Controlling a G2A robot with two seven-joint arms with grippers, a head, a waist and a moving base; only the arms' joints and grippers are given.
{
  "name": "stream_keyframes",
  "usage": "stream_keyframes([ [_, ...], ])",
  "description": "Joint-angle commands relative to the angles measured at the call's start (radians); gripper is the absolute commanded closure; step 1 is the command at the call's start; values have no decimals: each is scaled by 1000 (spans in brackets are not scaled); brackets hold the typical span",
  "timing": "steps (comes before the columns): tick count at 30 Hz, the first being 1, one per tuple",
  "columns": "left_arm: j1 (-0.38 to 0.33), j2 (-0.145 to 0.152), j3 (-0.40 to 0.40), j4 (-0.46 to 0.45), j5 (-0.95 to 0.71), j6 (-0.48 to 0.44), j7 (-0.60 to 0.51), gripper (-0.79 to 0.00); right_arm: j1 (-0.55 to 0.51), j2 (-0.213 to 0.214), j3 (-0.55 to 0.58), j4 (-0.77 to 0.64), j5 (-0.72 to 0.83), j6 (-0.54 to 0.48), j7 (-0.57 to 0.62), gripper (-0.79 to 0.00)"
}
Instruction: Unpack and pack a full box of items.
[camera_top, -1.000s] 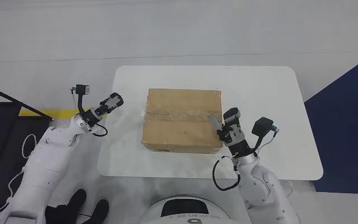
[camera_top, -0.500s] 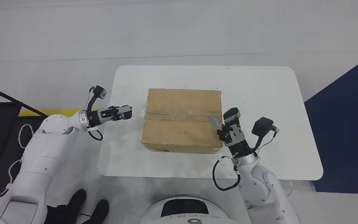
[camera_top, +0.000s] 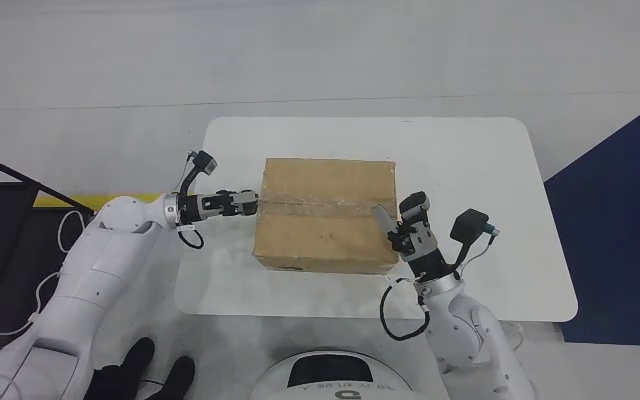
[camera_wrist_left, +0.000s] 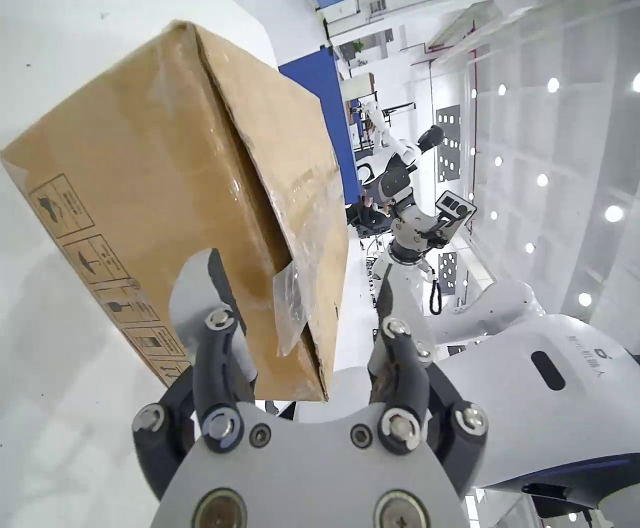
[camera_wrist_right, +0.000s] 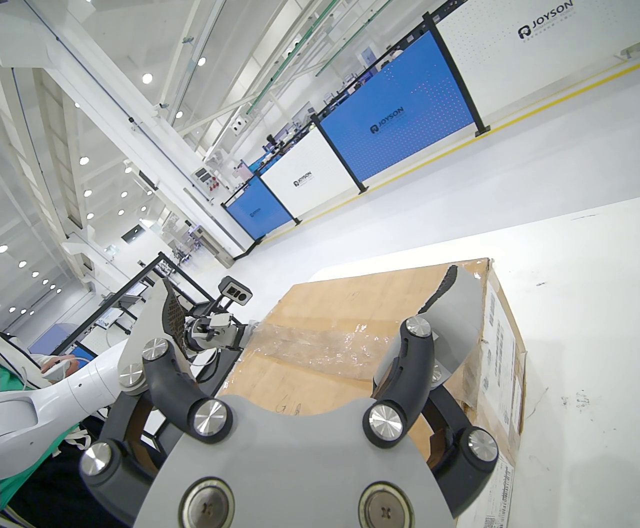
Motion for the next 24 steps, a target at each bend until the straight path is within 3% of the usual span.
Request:
stream_keyframes([
  [1,-4,1,6,1,2,2,-2,0,0,0,0,0,0,0,0,-785],
  [18,-8,13,30,11,1,-22,22,0,0,0,0,0,0,0,0,-785],
  [24,3,23,19,-7,-3,-45,45,0,55,0,8,60,142,29,79,-785],
])
